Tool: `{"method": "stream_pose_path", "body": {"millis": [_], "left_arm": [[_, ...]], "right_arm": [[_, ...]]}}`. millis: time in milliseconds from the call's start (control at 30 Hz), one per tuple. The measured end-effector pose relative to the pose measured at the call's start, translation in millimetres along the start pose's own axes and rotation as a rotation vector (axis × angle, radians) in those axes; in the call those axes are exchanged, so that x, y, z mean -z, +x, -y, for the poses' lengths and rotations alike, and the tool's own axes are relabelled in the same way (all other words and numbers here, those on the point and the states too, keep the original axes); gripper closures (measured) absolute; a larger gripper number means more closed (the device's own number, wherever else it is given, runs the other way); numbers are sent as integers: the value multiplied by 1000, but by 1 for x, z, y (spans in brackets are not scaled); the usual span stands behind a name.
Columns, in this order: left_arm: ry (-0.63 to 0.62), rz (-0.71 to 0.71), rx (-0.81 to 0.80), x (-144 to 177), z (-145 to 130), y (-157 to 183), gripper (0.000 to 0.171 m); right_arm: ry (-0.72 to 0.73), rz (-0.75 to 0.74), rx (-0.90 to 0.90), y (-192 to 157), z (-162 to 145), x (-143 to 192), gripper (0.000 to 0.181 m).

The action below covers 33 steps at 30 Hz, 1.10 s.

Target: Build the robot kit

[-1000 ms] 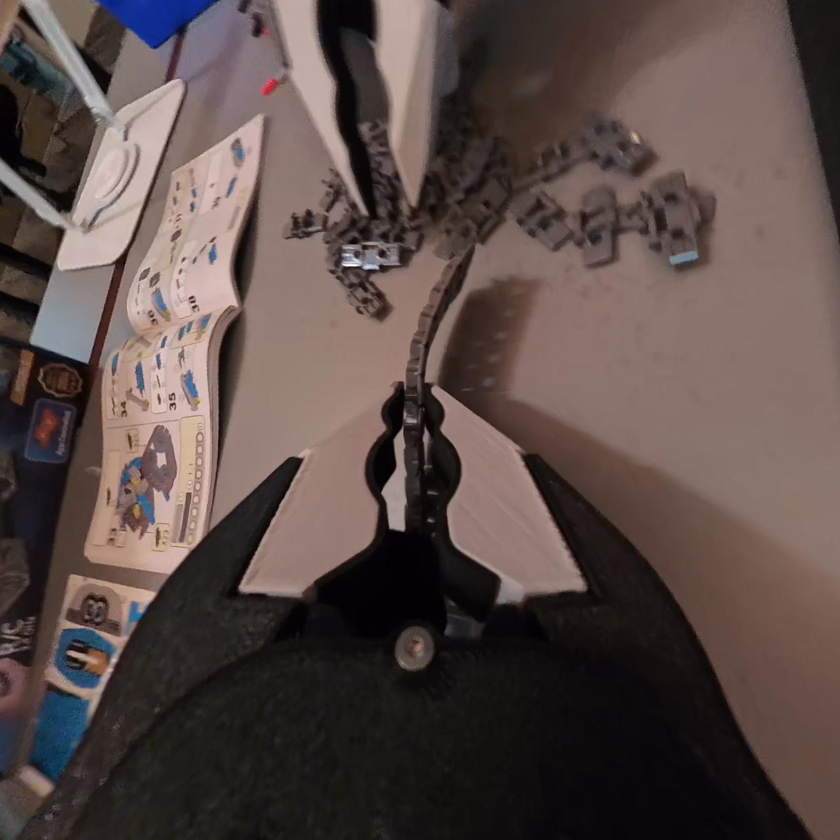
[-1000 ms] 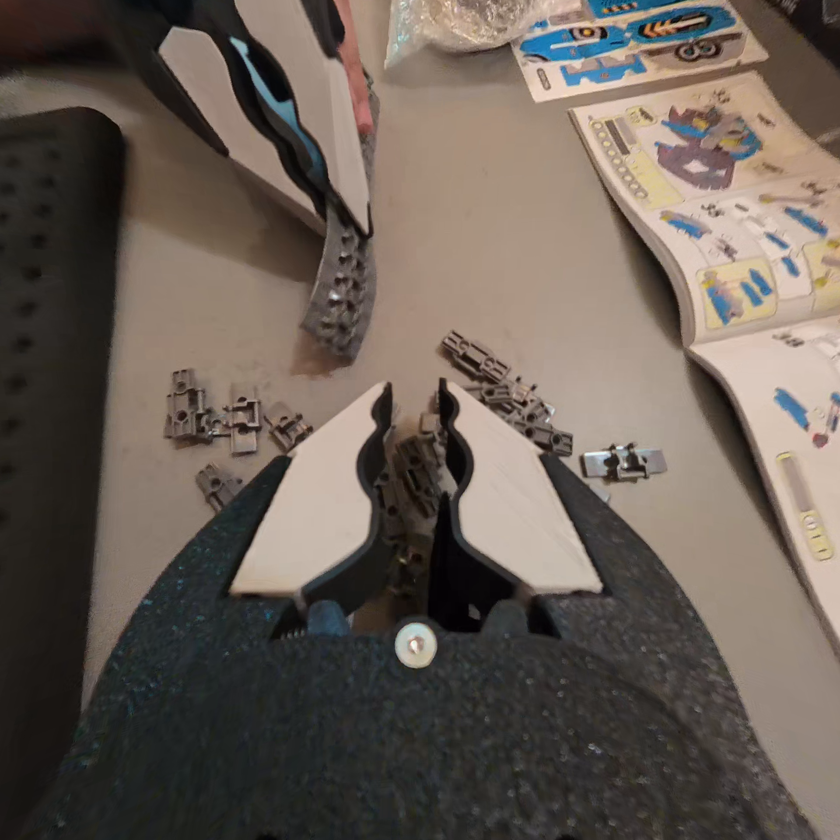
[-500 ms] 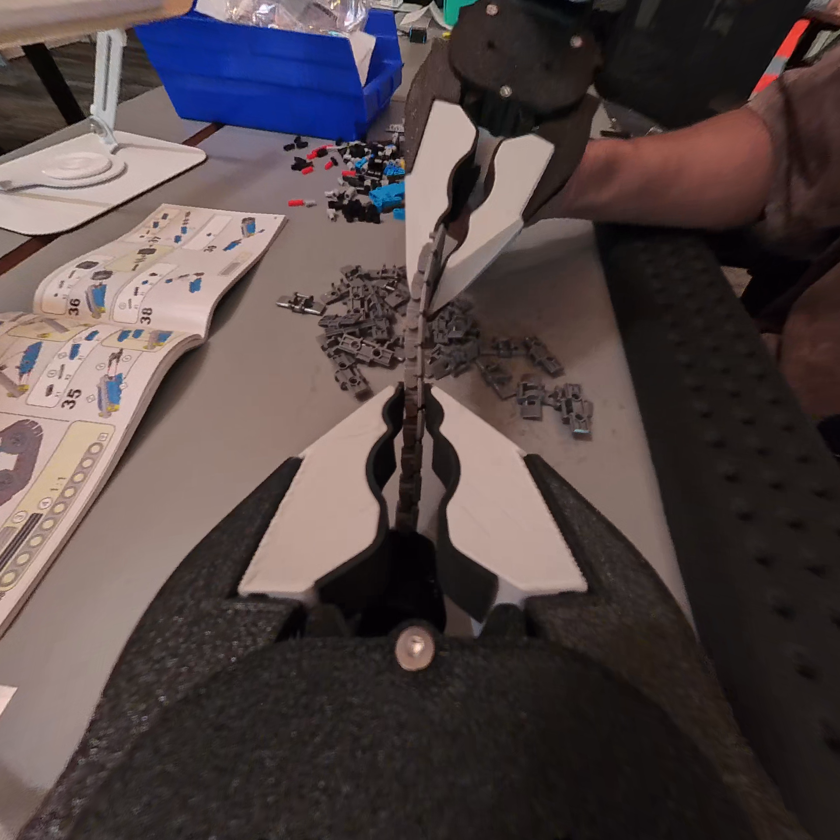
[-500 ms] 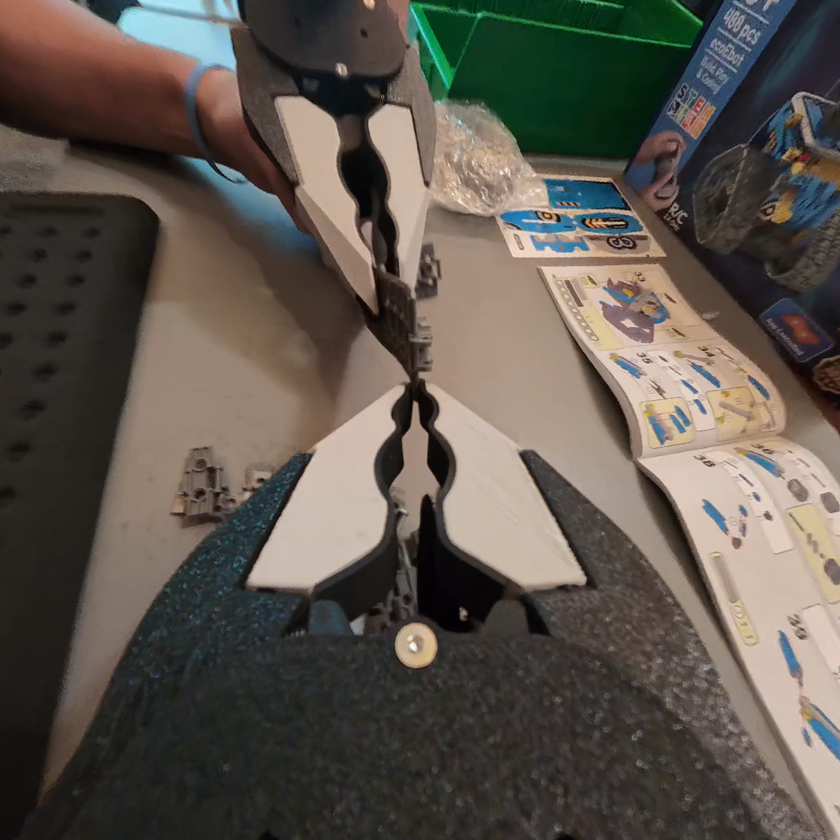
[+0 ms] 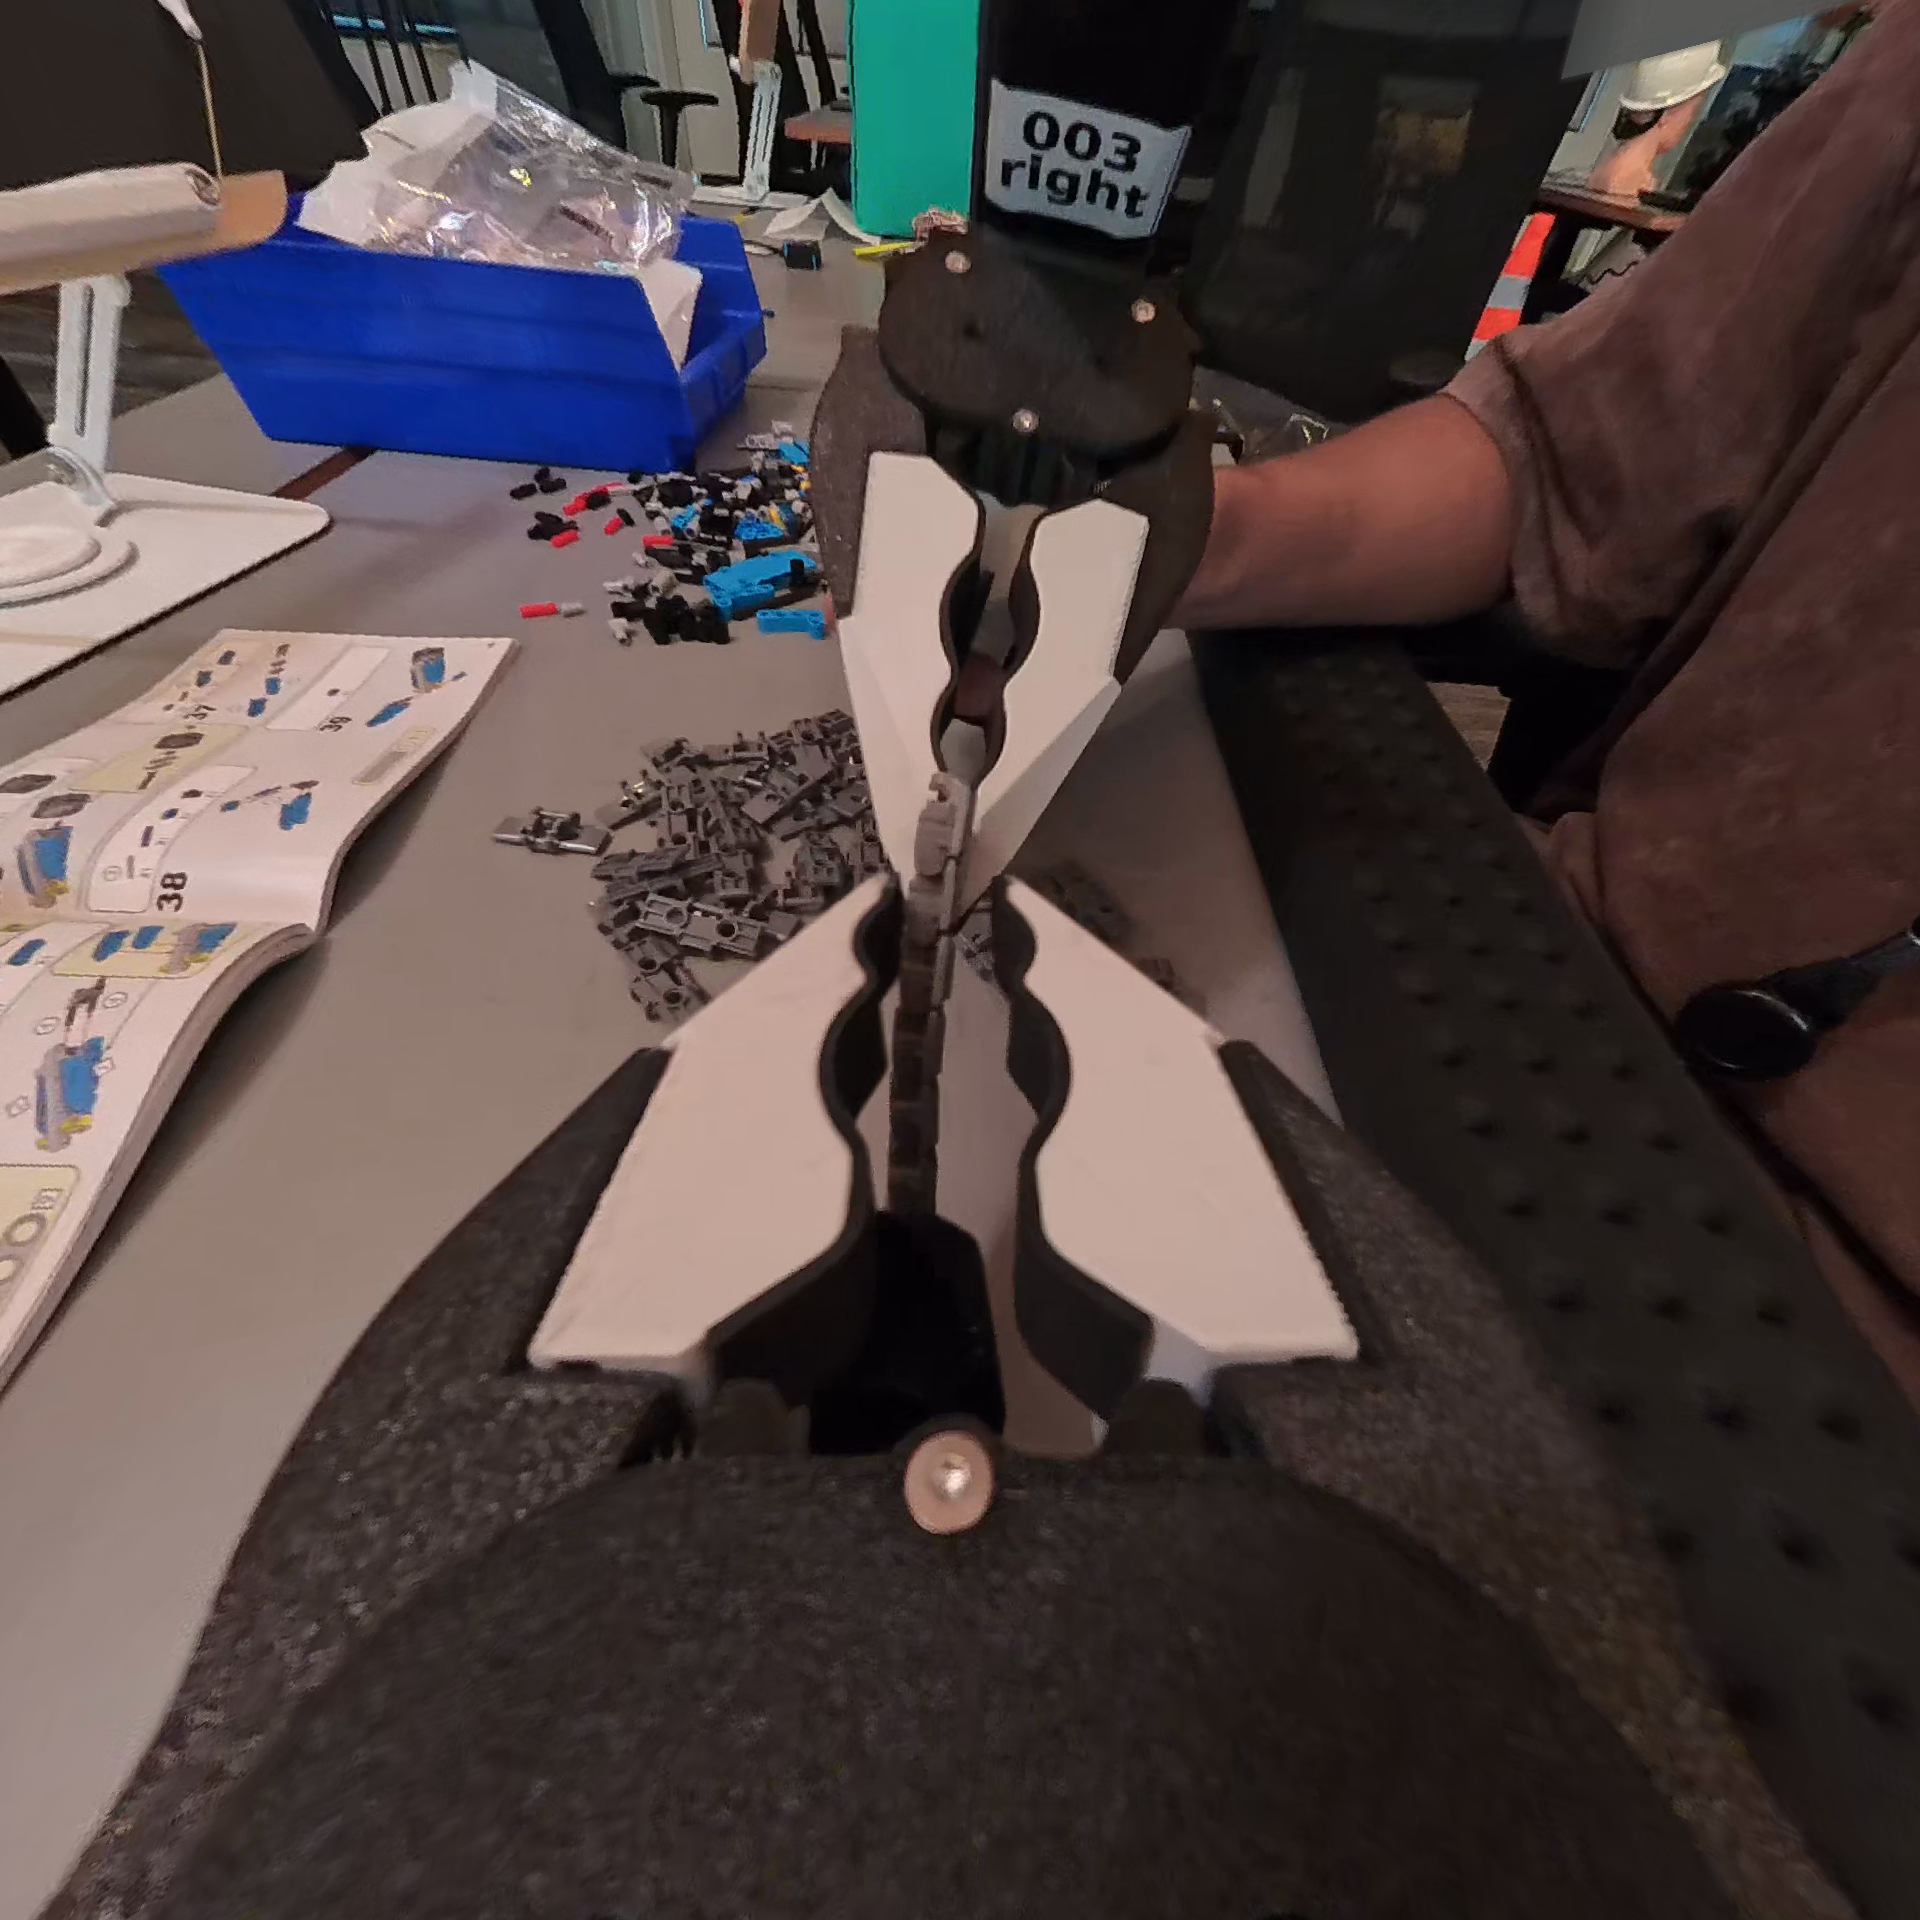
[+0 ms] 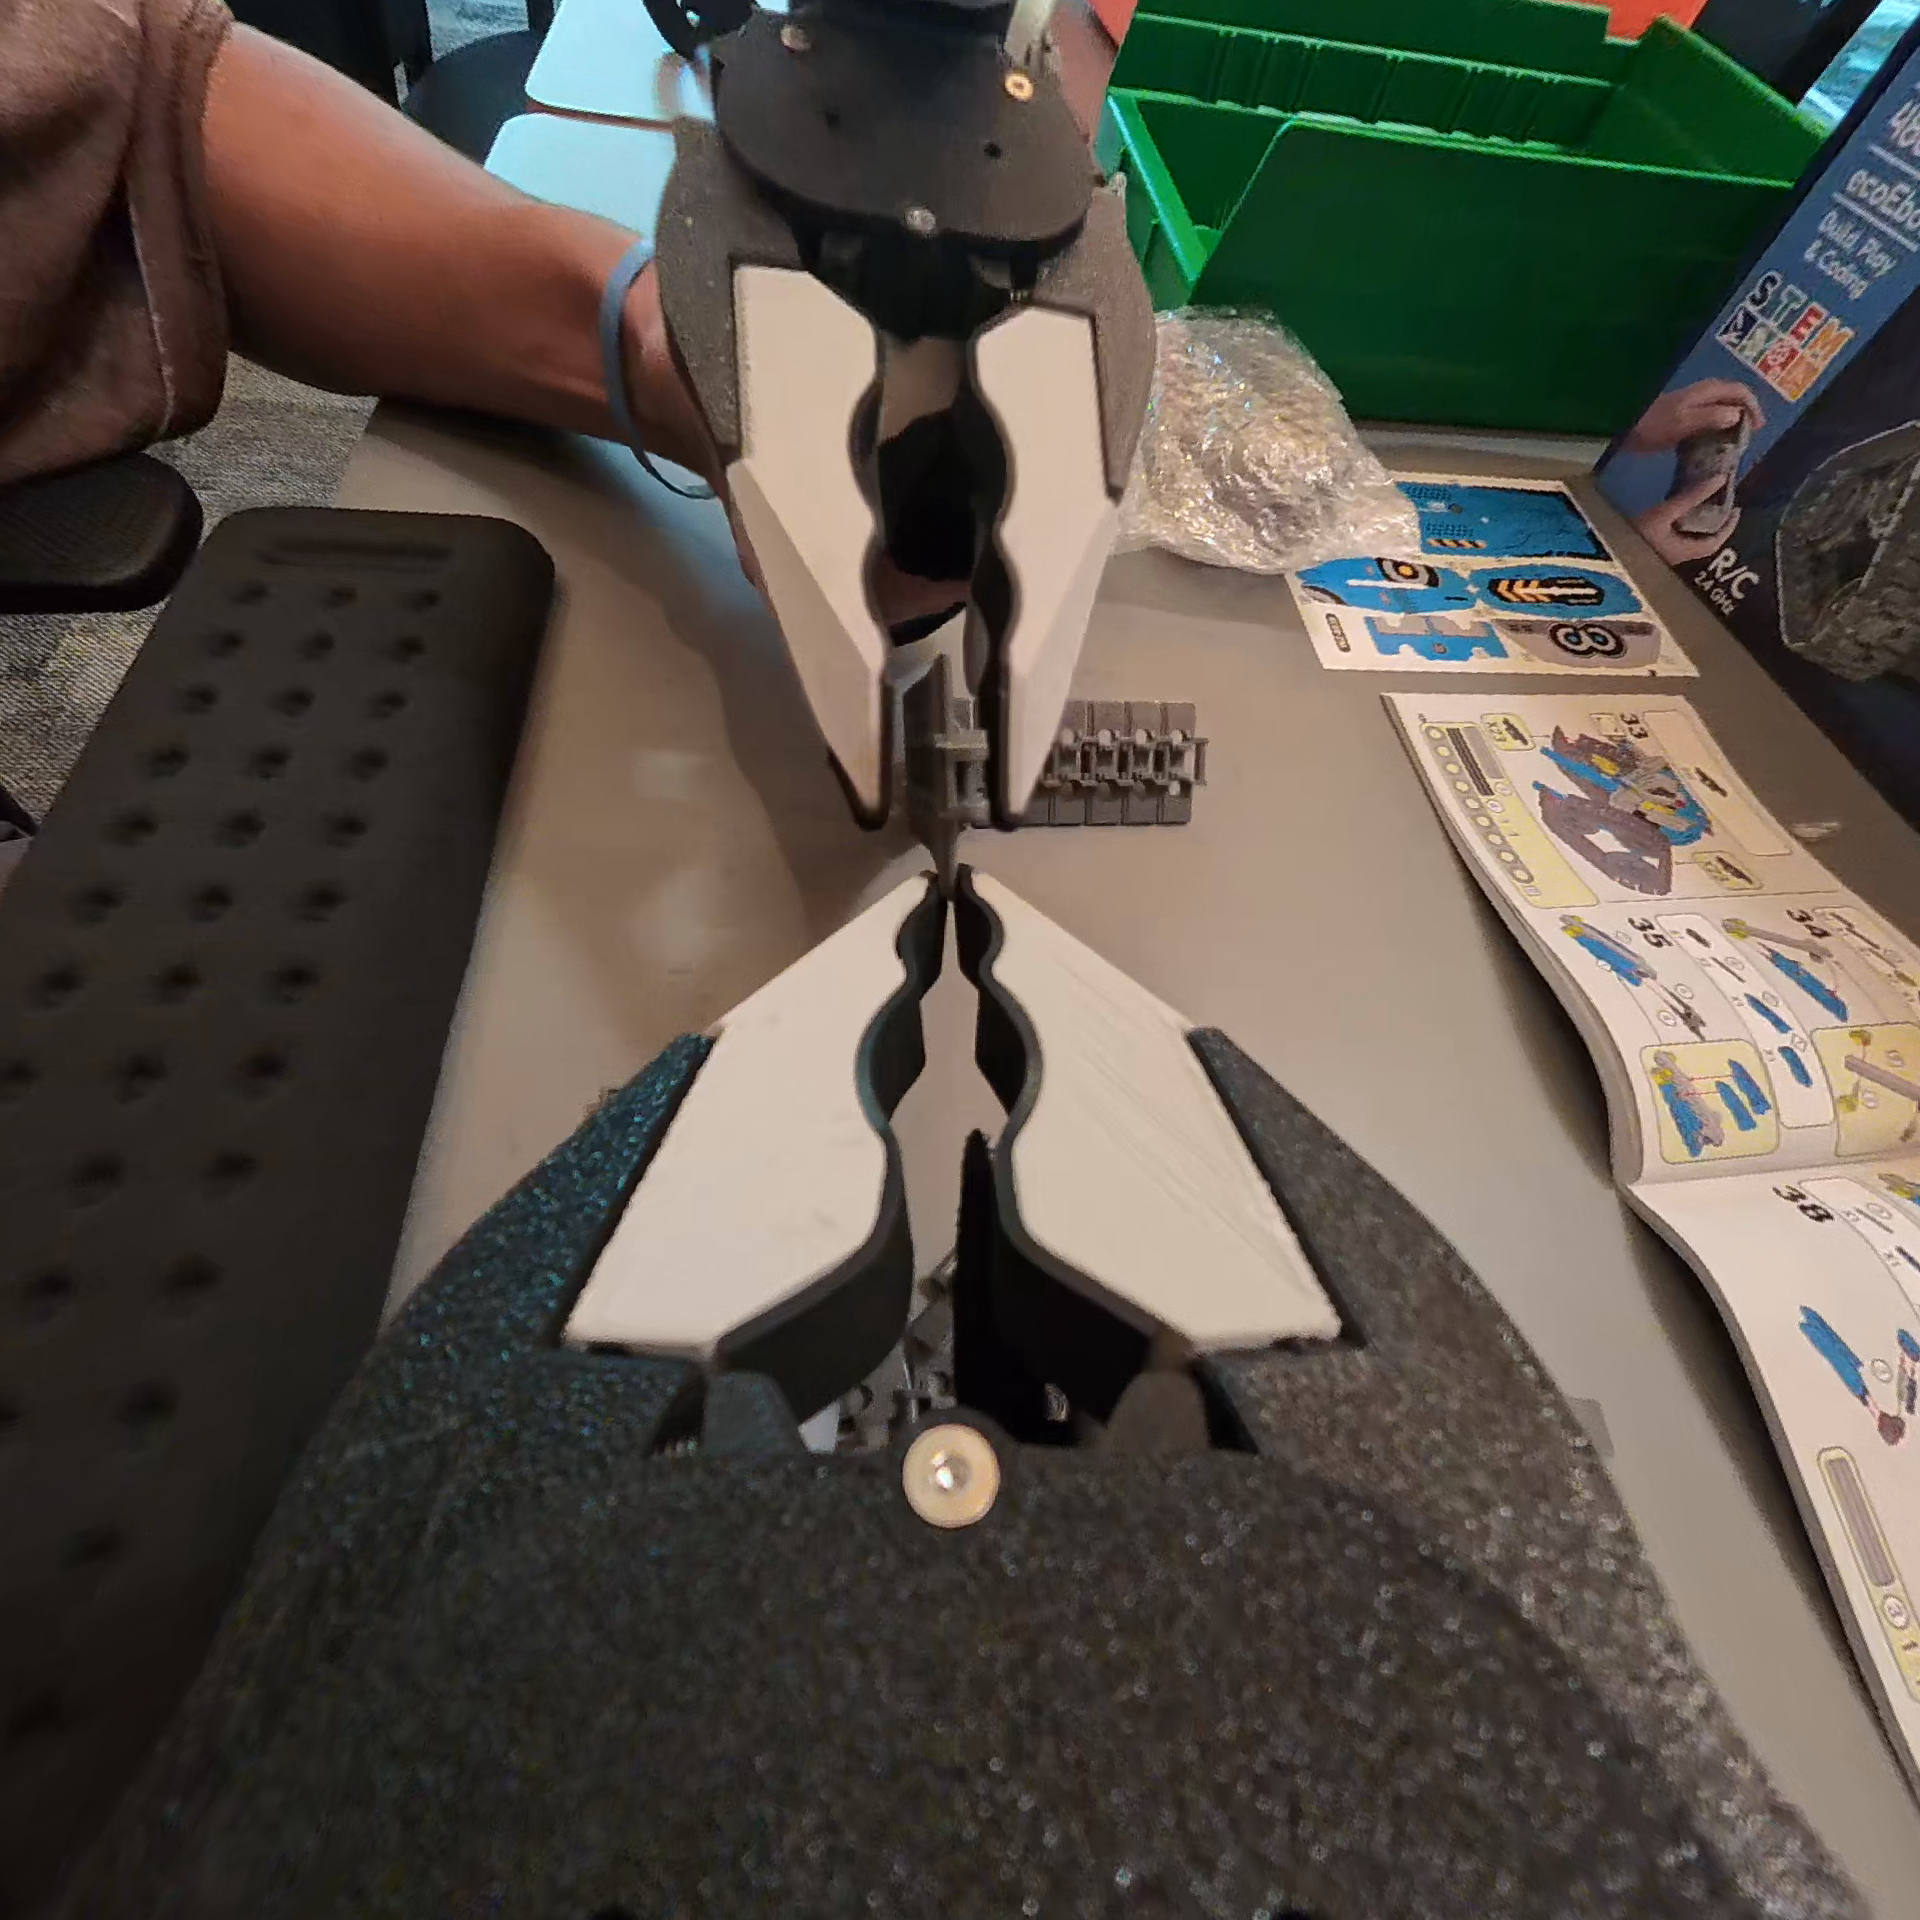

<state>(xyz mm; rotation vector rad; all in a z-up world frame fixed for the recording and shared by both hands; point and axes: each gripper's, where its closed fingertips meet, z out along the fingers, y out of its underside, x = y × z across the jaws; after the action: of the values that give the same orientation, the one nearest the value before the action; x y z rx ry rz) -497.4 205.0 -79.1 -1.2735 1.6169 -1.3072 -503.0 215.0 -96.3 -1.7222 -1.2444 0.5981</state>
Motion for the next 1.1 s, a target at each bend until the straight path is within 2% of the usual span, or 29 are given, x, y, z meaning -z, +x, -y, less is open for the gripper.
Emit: {"method": "stream_pose_path", "body": {"millis": [67,233,300,367,433,600,667,767,933,1000,1100], "left_arm": [[32,3,-1,2,3,-1,163],[18,46,-15,4,2,-9,164],[18,85,-10,9,0,-19,164],[32,111,33,16,1,-29,164],[51,133,61,21,1,-39,164],[59,153,105,27,0,-48,164],[61,143,106,27,1,-46,164],[74,111,111,26,4,-40,164],[72,51,127,24,3,-33,164],[64,56,126,24,1,-34,164],[67,63,125,24,1,-35,164]], "right_arm": [[-3,18,-5,-2,-1,-1,180],[-2,14,-24,3,-6,3,176],[-69,-10,-119,21,-23,8,161],[-198,-33,-206,41,-53,8,153],[-306,-106,-187,57,-75,6,151],[-334,-121,-121,75,-70,6,150],[-370,-34,-99,80,-71,6,150],[-401,197,-80,77,-70,0,151],[-491,477,-64,69,-76,-10,155],[-575,544,-50,67,-88,-10,160],[-615,558,-4,66,-88,-9,163]]}}
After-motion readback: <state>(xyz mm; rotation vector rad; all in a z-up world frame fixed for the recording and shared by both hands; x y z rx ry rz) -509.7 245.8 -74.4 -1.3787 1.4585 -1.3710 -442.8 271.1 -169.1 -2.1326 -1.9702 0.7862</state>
